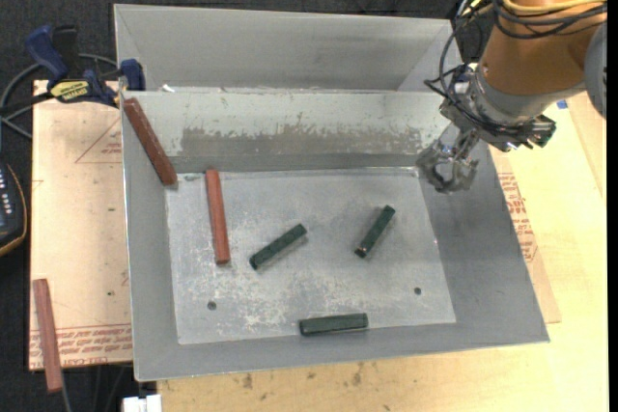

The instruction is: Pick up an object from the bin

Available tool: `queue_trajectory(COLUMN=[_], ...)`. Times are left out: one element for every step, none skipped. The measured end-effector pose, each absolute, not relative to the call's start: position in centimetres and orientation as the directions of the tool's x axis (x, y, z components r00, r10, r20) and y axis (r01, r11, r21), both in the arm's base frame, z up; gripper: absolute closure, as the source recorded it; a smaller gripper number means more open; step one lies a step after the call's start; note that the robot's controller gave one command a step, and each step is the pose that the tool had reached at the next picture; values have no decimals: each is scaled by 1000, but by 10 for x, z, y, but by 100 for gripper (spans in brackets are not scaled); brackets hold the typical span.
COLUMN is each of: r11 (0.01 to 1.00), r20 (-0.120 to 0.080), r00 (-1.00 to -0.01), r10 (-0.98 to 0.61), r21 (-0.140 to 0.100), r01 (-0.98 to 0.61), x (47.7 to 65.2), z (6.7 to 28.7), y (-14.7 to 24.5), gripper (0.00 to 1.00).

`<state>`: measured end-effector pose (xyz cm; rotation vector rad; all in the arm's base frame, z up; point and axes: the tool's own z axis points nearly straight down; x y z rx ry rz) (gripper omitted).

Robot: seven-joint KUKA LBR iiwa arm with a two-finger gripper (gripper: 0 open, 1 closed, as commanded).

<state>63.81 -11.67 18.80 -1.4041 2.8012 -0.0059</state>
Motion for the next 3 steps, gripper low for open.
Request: queue_trajectory(r11=[795, 795, 370], r20=[0, -2, -3], r00=[-795, -795, -370], r10=[-607, -607, -929], r21=[5, 1, 2], r01=[-607, -607, -929], x=[594, 595, 611], z=[160, 161, 69], y=[-88, -89, -82], gripper=[100, 0, 0])
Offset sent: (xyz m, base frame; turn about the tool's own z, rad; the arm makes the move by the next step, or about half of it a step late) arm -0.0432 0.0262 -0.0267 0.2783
